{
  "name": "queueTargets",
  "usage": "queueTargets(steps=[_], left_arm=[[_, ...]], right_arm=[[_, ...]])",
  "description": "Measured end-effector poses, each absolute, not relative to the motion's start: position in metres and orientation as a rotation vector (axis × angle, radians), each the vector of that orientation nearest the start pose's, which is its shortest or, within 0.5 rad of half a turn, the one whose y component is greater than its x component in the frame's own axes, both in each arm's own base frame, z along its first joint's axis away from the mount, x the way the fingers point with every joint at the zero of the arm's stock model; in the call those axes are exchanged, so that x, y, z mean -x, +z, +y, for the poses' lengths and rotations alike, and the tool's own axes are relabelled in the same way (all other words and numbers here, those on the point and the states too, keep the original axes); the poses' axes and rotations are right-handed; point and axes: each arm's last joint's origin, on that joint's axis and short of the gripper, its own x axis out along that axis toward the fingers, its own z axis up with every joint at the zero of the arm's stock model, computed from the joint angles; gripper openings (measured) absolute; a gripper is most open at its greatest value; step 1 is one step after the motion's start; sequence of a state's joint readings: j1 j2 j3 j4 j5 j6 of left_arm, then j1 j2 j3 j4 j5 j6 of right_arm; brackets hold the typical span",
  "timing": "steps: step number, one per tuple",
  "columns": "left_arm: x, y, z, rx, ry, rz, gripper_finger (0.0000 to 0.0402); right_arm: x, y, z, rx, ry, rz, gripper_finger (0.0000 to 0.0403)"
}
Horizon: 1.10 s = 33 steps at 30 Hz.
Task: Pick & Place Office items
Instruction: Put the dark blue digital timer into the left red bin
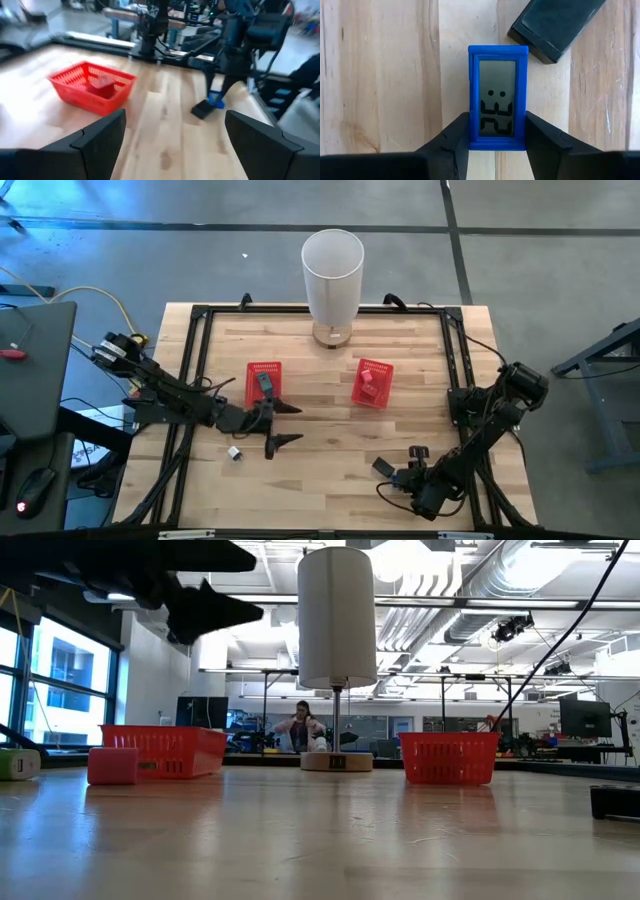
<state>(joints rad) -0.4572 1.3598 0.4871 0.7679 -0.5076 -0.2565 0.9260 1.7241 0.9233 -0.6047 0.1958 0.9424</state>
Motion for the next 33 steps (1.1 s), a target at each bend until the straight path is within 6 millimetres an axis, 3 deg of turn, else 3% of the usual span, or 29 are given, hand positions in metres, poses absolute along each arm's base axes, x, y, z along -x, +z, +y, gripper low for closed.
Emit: queueTargets(steps=[10,20,24,33], left_arm=[[-0.235,0.221,-0.148,-0.126,0.200,0.049,0.0333],[-0.277,0.216,-0.212,-0.597,0.467,0.175,0.0333],[-0.289,0.206,-0.223,-0.745,0.464,0.221,0.0333],[-0.295,0.190,-0.230,-1.023,0.331,0.262,0.0333]], right_arm=[[-0.187,0.146,0.231,-0.093,0.003,1.374,0.0140],[-0.202,0.162,0.235,-0.150,0.072,1.371,0.0140],[-0.211,0.171,0.237,-0.151,0.123,1.355,0.0140],[-0.239,0.195,0.232,-0.035,0.231,1.244,0.0140]])
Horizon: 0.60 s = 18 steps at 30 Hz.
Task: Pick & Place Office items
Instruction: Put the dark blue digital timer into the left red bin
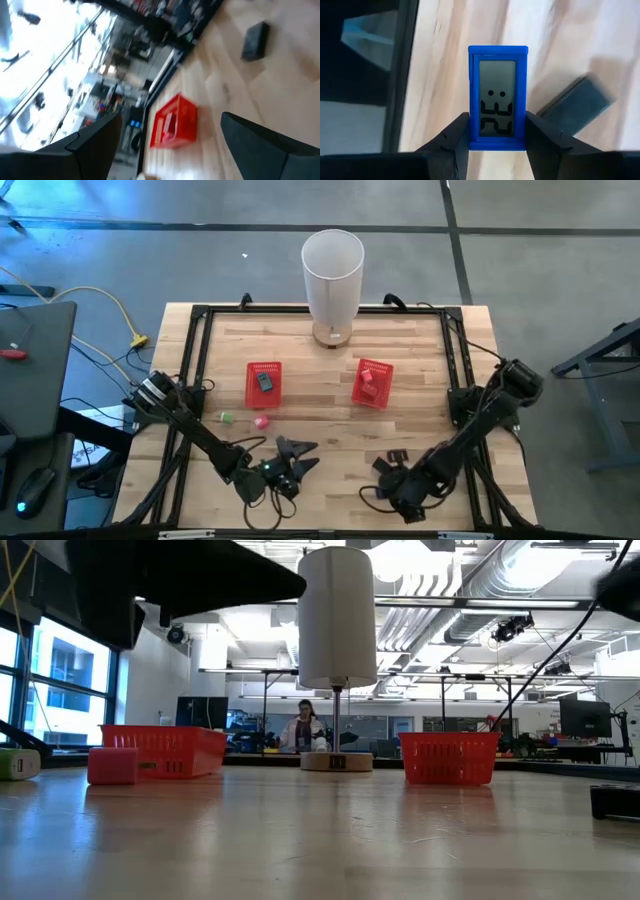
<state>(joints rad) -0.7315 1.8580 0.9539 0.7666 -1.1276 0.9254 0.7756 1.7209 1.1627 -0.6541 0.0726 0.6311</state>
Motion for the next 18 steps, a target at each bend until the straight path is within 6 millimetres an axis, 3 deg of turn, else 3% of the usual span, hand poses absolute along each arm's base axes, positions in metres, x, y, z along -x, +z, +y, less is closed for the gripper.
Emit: queueTargets(steps=[6,18], left_arm=[[-0.296,0.190,-0.233,-1.015,0.222,0.212,0.0333],[-0.296,0.190,-0.234,-0.935,0.198,0.190,0.0333]], right_arm=[[-0.266,0.203,0.217,0.021,0.258,1.111,0.0140],[-0.307,0.218,0.198,0.117,0.343,0.807,0.0140]])
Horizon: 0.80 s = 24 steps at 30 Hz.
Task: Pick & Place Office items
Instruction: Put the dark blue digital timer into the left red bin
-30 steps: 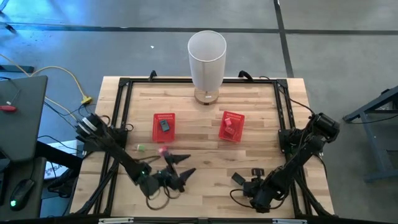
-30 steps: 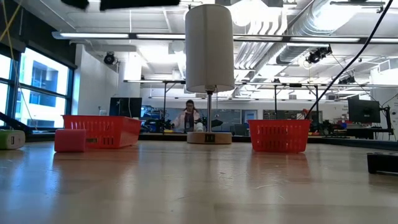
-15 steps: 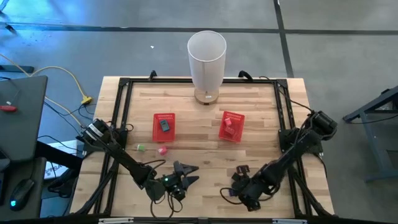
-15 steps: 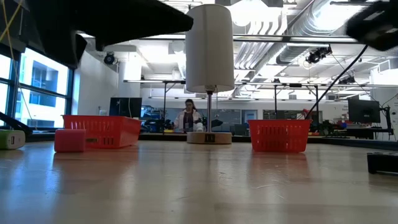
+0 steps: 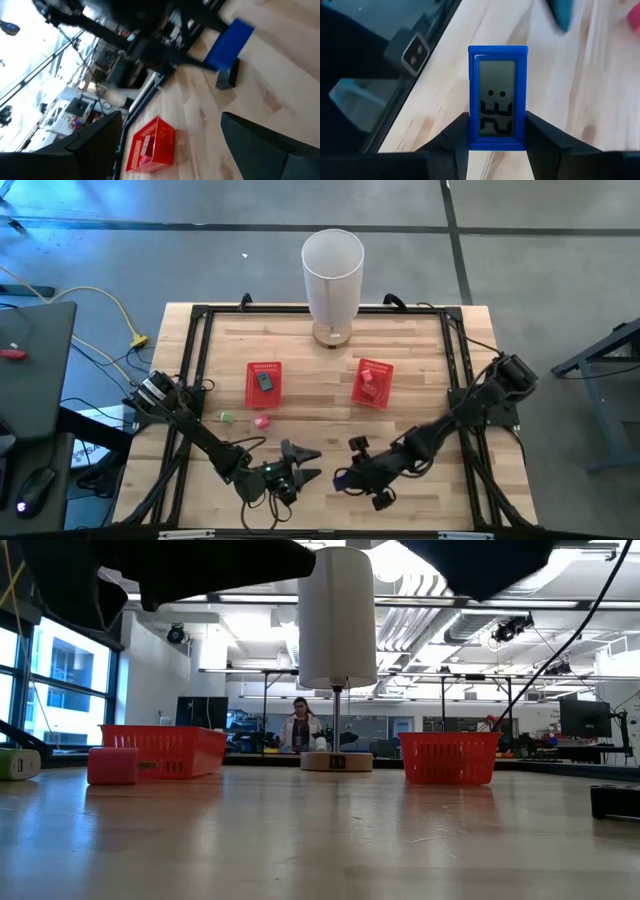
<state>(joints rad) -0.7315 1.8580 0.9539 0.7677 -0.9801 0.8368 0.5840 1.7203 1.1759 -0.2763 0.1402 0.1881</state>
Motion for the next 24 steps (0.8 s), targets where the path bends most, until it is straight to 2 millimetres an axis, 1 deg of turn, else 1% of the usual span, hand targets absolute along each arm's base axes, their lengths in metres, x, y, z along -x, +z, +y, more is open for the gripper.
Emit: queueTargets(steps=[5,7,9,16,24], left_arm=[[-0.297,0.190,-0.234,-0.934,0.159,0.175,0.0333],[-0.296,0.190,-0.235,-0.904,0.154,0.169,0.0333],[-0.296,0.190,-0.235,-0.843,0.158,0.163,0.0333],[-0.296,0.190,-0.235,-0.544,0.178,0.136,0.0333],[-0.297,0.190,-0.233,-0.409,0.222,0.127,0.0333]], right_arm=[[-0.316,0.222,0.191,0.160,0.307,0.742,0.0140],[-0.318,0.223,0.188,0.178,0.292,0.729,0.0140],[-0.320,0.224,0.186,0.194,0.274,0.713,0.0140],[-0.321,0.225,0.185,0.309,0.182,0.669,0.0140],[-0.321,0.225,0.181,0.388,0.089,0.660,0.0140]])
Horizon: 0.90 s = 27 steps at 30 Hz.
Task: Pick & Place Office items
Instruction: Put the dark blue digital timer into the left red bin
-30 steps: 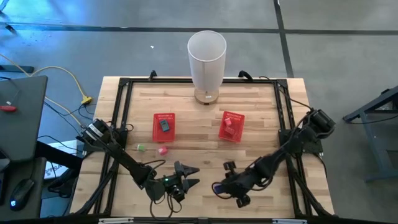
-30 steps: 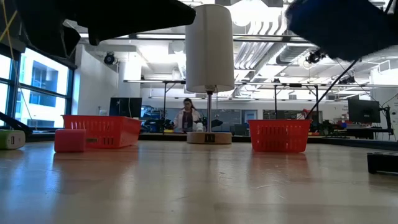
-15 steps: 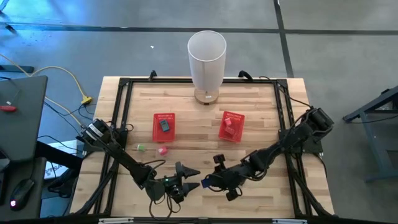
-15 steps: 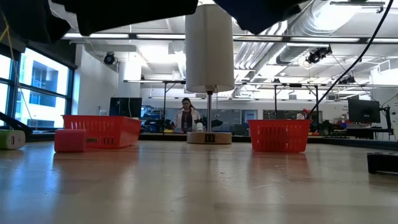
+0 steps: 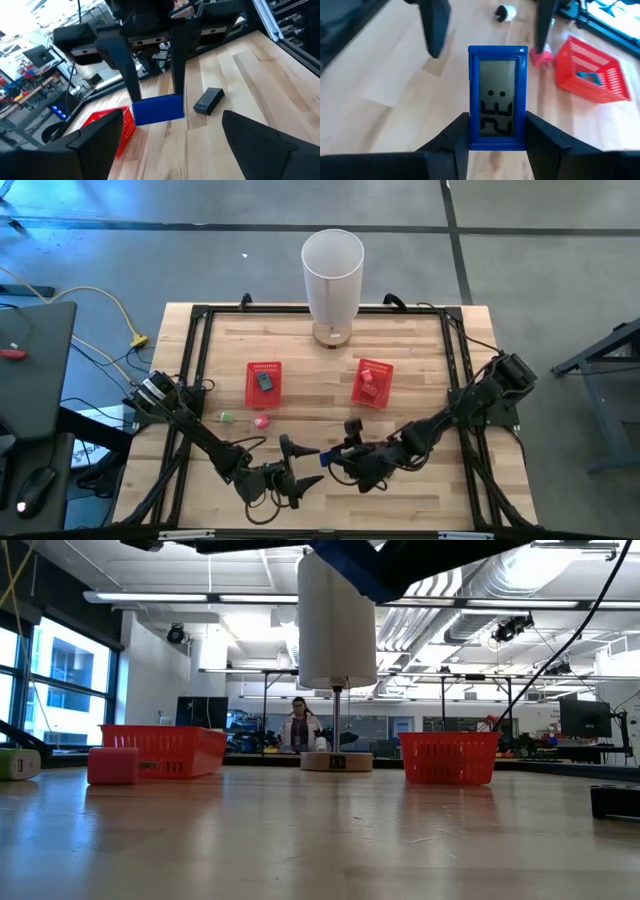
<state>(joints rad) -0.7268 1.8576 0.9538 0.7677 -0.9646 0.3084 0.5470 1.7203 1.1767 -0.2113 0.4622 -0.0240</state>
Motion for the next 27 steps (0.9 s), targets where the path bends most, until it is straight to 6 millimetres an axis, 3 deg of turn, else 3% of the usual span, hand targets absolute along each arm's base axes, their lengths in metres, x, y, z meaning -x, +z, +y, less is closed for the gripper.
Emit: queueTargets(steps=[17,27], left_arm=[[-0.310,0.190,-0.216,-0.278,0.283,0.117,0.0330],[-0.313,0.190,-0.210,-0.303,0.301,0.123,0.0274]], right_arm=[[-0.324,0.226,0.175,0.504,0.041,0.646,0.0140],[-0.324,0.226,0.175,0.509,0.044,0.652,0.0140]])
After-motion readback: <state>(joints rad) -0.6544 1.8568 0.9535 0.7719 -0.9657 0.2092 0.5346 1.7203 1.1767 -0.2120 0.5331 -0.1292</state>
